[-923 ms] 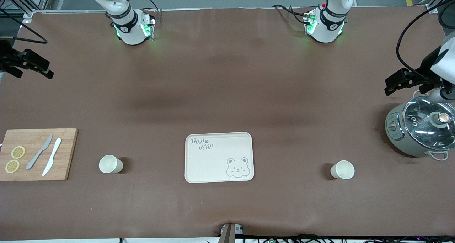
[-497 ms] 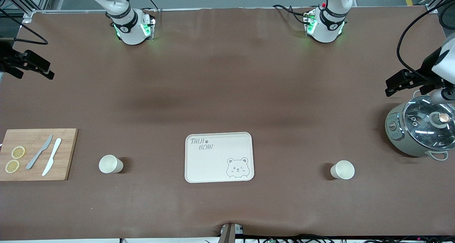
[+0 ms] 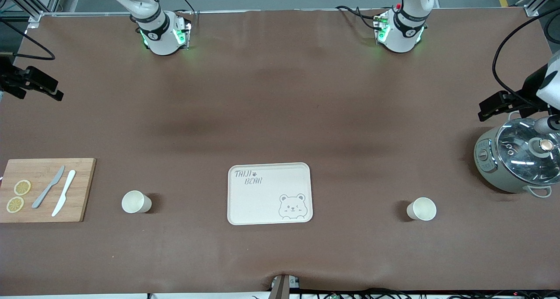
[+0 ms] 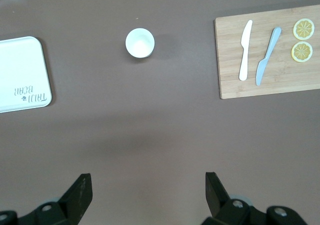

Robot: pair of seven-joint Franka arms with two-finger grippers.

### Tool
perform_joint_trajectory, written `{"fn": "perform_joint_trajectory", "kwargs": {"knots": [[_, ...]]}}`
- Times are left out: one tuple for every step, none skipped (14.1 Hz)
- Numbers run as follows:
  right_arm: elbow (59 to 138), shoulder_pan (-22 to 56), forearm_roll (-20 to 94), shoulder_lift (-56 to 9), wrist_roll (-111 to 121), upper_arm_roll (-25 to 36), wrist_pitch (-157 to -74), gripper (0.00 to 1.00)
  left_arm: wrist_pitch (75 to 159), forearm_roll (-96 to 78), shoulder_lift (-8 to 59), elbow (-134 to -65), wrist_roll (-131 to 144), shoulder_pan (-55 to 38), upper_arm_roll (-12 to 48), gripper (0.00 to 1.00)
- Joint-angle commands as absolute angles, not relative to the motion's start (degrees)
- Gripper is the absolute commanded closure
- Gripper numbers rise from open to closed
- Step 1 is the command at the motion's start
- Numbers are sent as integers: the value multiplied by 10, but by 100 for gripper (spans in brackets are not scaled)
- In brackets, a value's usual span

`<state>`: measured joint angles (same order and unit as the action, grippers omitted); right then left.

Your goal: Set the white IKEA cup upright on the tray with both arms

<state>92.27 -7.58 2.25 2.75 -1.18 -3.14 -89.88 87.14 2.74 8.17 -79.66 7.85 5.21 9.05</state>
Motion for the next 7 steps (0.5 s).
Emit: {"fn": "perform_joint_trajectory", "kwargs": {"knots": [[909, -109, 36, 12, 25, -40, -907, 0, 876, 26, 83, -793, 78, 55, 91, 0], [899, -110, 36, -4, 27, -40, -912, 0, 887, 26, 93, -792, 77, 55, 91, 0], [892, -110, 36, -30, 27, -40, -929, 0, 896, 27, 102, -792, 77, 54, 91, 0], [891, -108, 36, -57, 27, -40, -955, 0, 903, 28, 110, -791, 77, 55, 90, 0], [891, -107, 34, -82, 27, -40, -985, 0, 903, 26, 119, -791, 78, 58, 90, 0], [891, -106, 33, -108, 27, -40, -1009, 0, 906, 25, 132, -790, 79, 59, 90, 0], [890, -105, 32, -126, 27, -40, -1026, 0, 919, 24, 147, -790, 79, 61, 85, 0]]}}
